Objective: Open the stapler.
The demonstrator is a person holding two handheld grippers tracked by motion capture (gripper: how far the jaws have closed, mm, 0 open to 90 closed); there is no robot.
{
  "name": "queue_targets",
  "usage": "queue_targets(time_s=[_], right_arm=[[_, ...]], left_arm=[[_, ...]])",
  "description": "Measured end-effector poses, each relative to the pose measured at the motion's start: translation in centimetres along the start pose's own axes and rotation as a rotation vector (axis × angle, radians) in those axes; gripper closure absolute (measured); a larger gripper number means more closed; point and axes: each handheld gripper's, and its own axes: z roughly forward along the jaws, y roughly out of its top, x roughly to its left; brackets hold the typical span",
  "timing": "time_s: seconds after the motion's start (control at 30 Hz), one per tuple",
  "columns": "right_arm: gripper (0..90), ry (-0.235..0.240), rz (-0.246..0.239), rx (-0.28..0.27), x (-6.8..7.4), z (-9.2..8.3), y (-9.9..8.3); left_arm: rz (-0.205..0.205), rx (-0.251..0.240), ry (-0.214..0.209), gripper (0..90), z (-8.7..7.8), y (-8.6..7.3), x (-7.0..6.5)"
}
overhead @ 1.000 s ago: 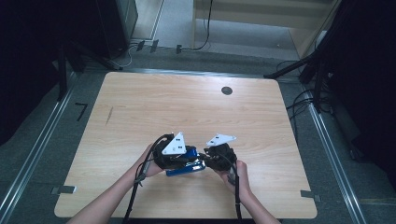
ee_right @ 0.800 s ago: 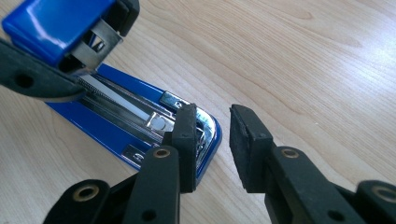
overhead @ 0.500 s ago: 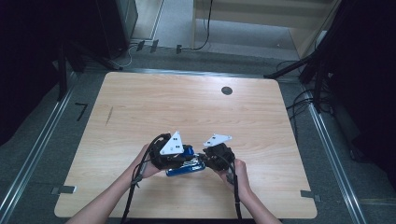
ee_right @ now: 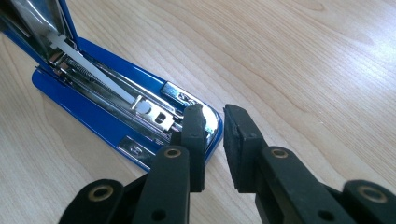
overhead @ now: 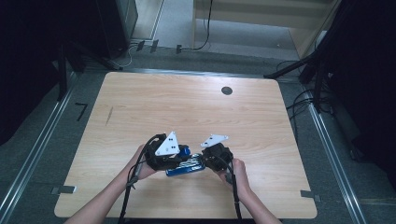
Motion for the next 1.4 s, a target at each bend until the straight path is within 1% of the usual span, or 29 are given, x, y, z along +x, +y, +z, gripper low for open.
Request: queue_targets(time_s=[0.17, 0.23, 0.43, 0.57, 0.67, 0.7, 0.8, 0.9, 1.0, 1.07, 1.17, 1.23, 1.3, 1.4], right_arm=[[80.6, -0.006, -0.023, 0.007, 0.1, 0.0, 0.1], [80.7, -0.007, -0.023, 0.011, 0.1, 0.0, 0.1], [80.7, -0.007, -0.021, 0.012, 0.1, 0.0, 0.1], [80.8, -0.009, -0.021, 0.013, 0.2, 0.0, 0.1], [81.6, 0.001, -0.016, 0.008, 0.1, 0.0, 0.1], [83.2, 0.0, -0.013, 0.015, 0.3, 0.0, 0.1], [84.4, -0.002, -0.025, 0.015, 0.4, 0.0, 0.2], [86.8, 0.0, -0.027, 0.017, 0.5, 0.0, 0.2], [86.9, -0.005, -0.04, 0.02, 0.6, 0.0, 0.2], [87.0, 0.001, -0.044, 0.022, 0.6, 0.0, 0.2], [87.0, 0.006, -0.044, 0.029, 0.6, 0.0, 0.3], [86.9, 0.015, -0.035, 0.035, 0.6, 0.0, 0.3], [86.7, 0.025, -0.018, 0.056, 0.7, -0.2, 0.3], [86.7, 0.029, -0.015, 0.068, 0.9, -0.3, 0.3]], left_arm=[[0.005, 0.004, 0.004, 66.0, -0.4, -0.1, 0.0], [0.009, 0.008, 0.007, 65.9, -0.6, -0.2, 0.0], [-0.007, 0.002, 0.007, 65.4, -1.8, -0.9, 0.2], [-0.014, 0.001, 0.006, 65.4, -2.1, -1.1, 0.3], [-0.013, -0.001, 0.003, 65.5, -2.2, -1.2, 0.3], [-0.014, -0.002, 0.002, 65.6, -2.2, -1.2, 0.3], [-0.022, -0.004, 0.001, 65.6, -2.2, -1.3, 0.3], [-0.022, -0.007, 0.0, 65.6, -2.4, -1.4, 0.4], [-0.028, -0.007, -0.002, 65.6, -2.5, -1.5, 0.4], [-0.029, -0.004, -0.003, 65.6, -2.7, -1.6, 0.5], [-0.038, -0.006, -0.011, 65.3, -2.9, -1.8, 0.6], [-0.046, -0.01, -0.017, 65.4, -3.1, -2.0, 0.7], [-0.04, -0.009, -0.029, 65.4, -3.2, -2.1, 0.8], [-0.039, -0.008, -0.035, 65.4, -3.3, -2.1, 0.8]])
